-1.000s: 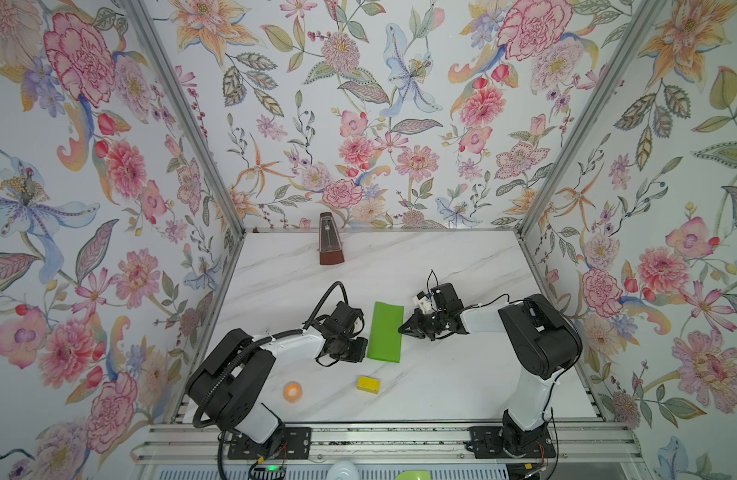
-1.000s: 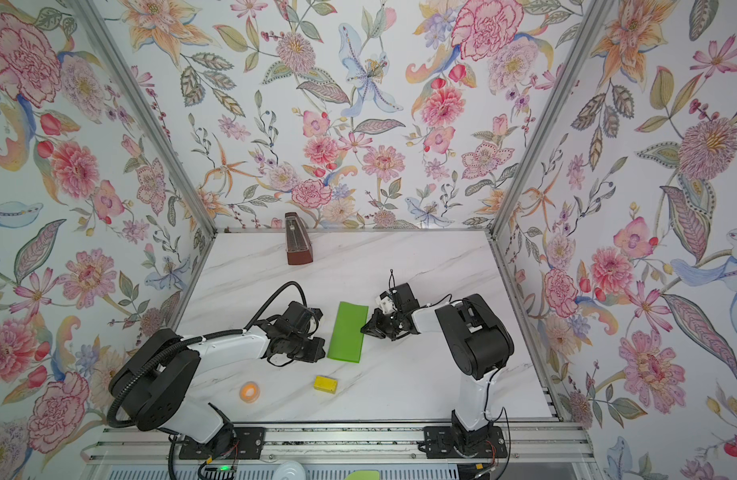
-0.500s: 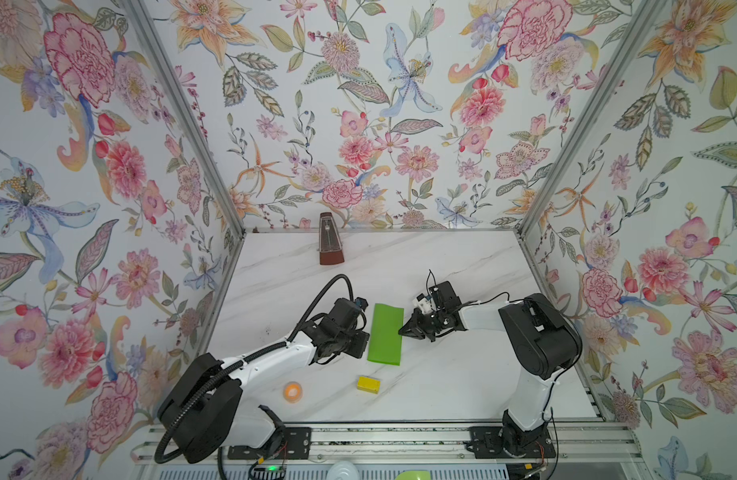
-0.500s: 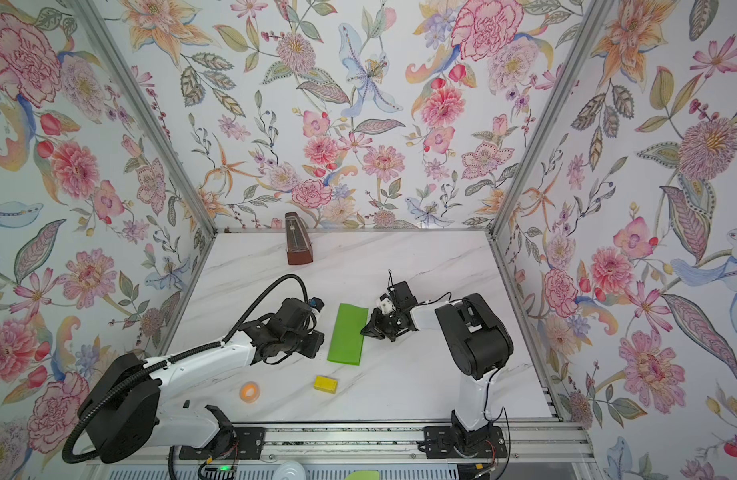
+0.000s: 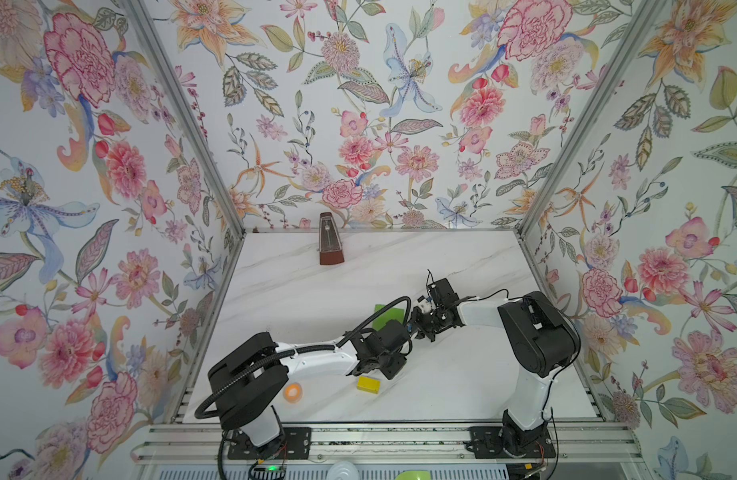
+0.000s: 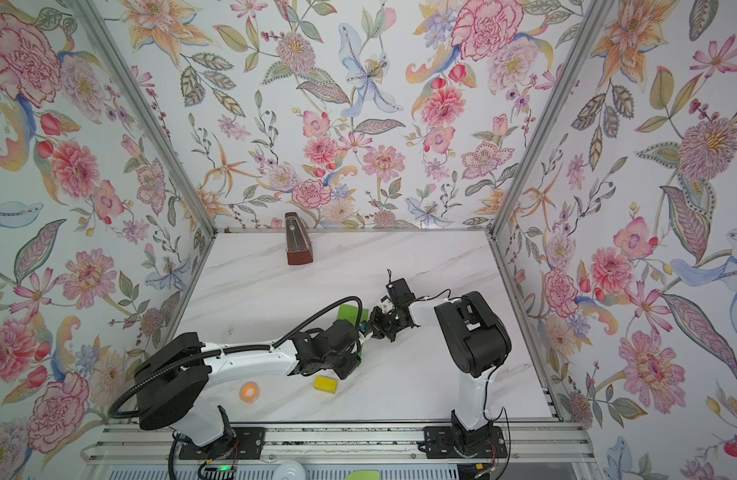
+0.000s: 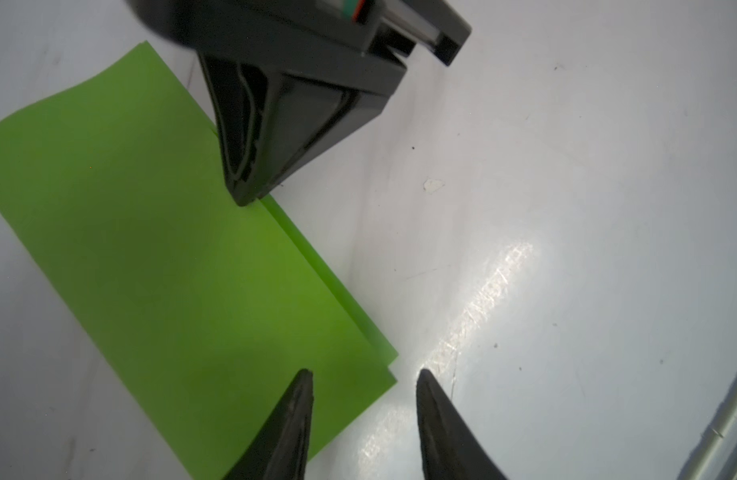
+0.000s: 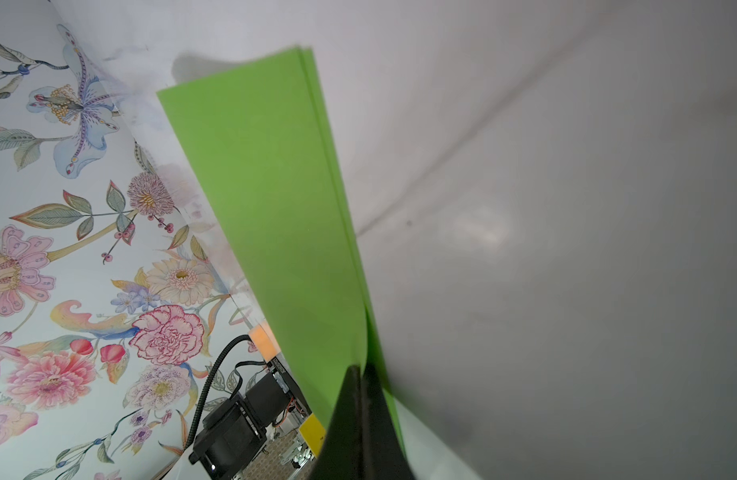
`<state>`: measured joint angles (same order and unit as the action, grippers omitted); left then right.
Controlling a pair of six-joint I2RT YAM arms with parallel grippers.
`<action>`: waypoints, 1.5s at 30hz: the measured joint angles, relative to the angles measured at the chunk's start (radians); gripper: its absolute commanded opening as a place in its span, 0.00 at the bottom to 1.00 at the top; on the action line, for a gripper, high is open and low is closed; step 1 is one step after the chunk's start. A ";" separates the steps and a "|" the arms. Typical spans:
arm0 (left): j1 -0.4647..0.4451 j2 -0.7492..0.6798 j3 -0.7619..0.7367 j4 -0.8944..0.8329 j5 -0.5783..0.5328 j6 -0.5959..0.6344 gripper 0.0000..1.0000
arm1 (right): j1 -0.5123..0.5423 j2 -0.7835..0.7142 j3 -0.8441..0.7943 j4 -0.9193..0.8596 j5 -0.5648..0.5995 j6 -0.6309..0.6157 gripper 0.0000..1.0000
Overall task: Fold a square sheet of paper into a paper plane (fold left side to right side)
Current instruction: 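Release the sheet with the left gripper and swing it toward the right gripper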
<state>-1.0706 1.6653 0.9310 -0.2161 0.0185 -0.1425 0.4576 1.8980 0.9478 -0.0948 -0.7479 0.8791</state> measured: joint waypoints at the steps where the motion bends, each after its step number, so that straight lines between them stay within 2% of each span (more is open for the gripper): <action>1: -0.006 0.012 0.009 -0.003 -0.010 0.001 0.45 | 0.000 0.000 0.001 -0.003 0.000 0.000 0.00; 6: -0.016 0.050 0.058 -0.035 -0.077 0.017 0.45 | 0.000 0.000 0.002 -0.008 -0.001 0.000 0.00; 9: -0.016 0.054 0.071 -0.056 -0.102 0.031 0.41 | 0.000 0.000 0.002 -0.010 0.000 -0.002 0.00; 18: -0.016 0.053 0.082 -0.109 -0.112 0.058 0.38 | 0.000 0.000 0.002 -0.010 0.000 -0.003 0.00; 29: -0.016 0.051 0.082 -0.128 -0.104 0.070 0.06 | 0.000 0.000 0.002 -0.010 0.000 -0.004 0.00; 34: -0.016 0.050 0.082 -0.130 -0.101 0.071 0.00 | 0.000 0.000 0.003 -0.014 0.000 -0.008 0.00; 35: -0.016 0.050 0.082 -0.130 -0.099 0.070 0.00 | 0.000 0.000 0.006 -0.020 0.000 -0.011 0.01; 38: -0.013 0.050 0.082 -0.122 -0.079 0.058 0.00 | 0.001 -0.001 0.031 -0.074 0.024 -0.041 0.15; 41: -0.001 0.050 0.084 -0.101 -0.035 0.024 0.00 | 0.001 -0.029 0.054 -0.132 0.074 -0.083 0.24; 45: 0.030 0.050 0.084 -0.048 0.031 -0.040 0.00 | -0.010 -0.111 0.055 -0.210 0.148 -0.116 0.31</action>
<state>-1.0409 1.7149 1.0153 -0.2638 0.0494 -0.1825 0.4480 1.7874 1.0027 -0.3050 -0.5995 0.7631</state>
